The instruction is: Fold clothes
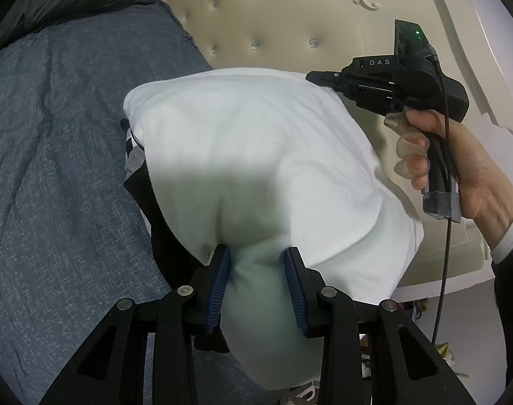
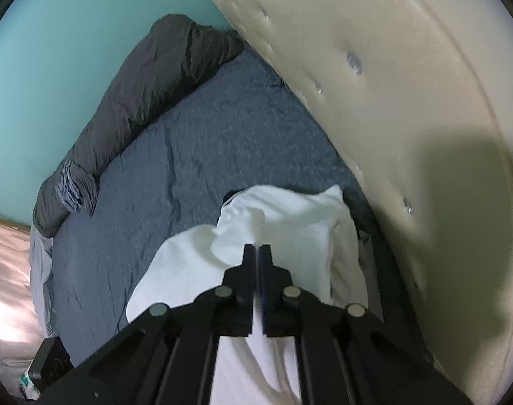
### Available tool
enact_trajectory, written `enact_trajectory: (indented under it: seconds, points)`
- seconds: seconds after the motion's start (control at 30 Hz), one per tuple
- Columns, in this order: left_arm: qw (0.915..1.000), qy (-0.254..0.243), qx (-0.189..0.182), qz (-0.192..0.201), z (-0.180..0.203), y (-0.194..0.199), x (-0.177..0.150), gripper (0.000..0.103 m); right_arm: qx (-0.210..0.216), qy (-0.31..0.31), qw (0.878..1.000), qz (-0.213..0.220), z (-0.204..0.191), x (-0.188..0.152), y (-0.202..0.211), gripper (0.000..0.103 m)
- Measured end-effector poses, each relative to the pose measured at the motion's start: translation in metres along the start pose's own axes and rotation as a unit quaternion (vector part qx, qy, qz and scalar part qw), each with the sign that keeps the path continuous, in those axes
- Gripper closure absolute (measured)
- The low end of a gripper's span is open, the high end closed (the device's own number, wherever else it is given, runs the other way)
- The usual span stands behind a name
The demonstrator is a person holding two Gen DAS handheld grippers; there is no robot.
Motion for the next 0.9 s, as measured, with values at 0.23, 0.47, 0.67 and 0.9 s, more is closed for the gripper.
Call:
enact_trajectory:
  seconds: [0.23,0.47,0.67,0.9]
  points:
    - [1.0000,0.000,-0.001,0.000,0.000,-0.002,0.001,0.067,-0.013,-0.042,0.999,-0.028,0.013,0.003,-0.011,0.101]
    - [1.0000,-0.003,0.002,-0.003,0.002,-0.004,0.000,0.067,0.014,-0.040,0.999,-0.015,0.000,0.030,-0.001,0.092]
    - [1.0000,-0.004,0.005,-0.002,0.004,-0.008,-0.002,0.066,-0.031,-0.012,0.996,-0.082,-0.013,0.039,-0.035,0.085]
    - [1.0000,-0.001,0.006,0.001,0.007,-0.011,-0.006,0.066,-0.051,0.001,0.994,-0.094,-0.010,0.033,-0.053,0.100]
Point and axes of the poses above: each gripper's, at about its wrist camera, not at the fingertips, and y roughly against the way its jaws point, z to its right, x to its top, the point moved 3 cm from there along -y, roughly the way its jaws point, and after that the axes turned 3 degrees about -y, right-handed, at the moved point
